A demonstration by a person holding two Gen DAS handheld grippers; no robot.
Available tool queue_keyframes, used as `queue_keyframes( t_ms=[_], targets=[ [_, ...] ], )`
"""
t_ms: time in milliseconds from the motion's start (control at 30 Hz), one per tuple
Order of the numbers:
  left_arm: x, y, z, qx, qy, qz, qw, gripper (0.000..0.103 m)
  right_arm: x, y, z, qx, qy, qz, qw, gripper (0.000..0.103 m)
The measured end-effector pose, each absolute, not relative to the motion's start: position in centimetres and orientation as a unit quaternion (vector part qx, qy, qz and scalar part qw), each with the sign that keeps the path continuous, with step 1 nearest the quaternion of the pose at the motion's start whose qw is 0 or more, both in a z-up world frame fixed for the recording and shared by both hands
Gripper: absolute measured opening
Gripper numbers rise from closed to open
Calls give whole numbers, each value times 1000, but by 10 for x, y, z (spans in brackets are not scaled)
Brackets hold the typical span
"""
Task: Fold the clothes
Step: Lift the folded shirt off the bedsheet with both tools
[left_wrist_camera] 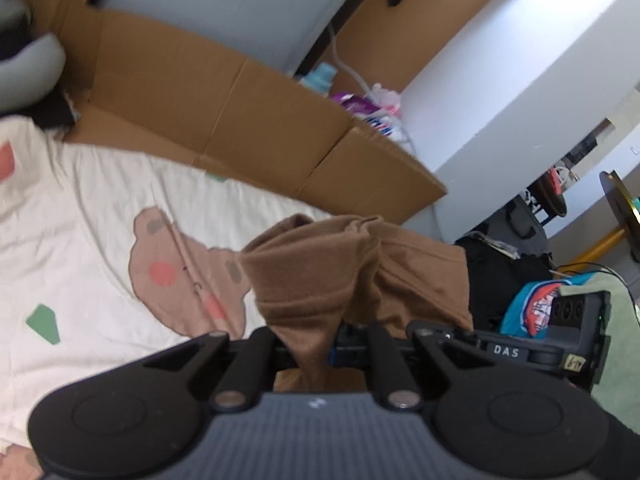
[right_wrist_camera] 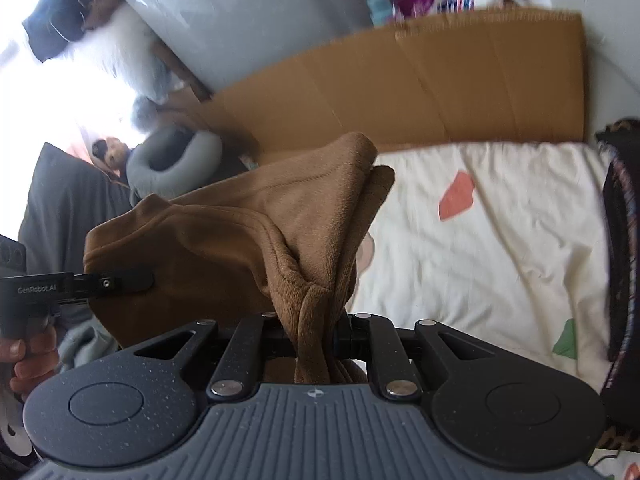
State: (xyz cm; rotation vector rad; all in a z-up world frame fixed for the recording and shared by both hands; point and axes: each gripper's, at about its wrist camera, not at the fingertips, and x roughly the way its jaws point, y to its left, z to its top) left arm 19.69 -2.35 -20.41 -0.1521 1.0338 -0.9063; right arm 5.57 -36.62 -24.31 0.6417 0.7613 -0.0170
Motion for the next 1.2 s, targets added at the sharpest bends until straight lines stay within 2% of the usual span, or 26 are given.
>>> queue_keyframes(
  t_ms=[267,667,1033,1200],
  targets=[
    [176,-27,-127,-65,439,-415,794,7,40,-369,-161,288,318,-13,903,12],
    [145,-54,-16,-46,392,-420,817,7,22,-381,-40,252,293,-27,922,12],
    [111,-69,70,-23,372,-429,823,7,-7,-395,55,231,261,-39,937,12],
    [98,-76,92,-30,375,-445,812,7,-26,-398,89,224,256,-38,940,12]
  ],
)
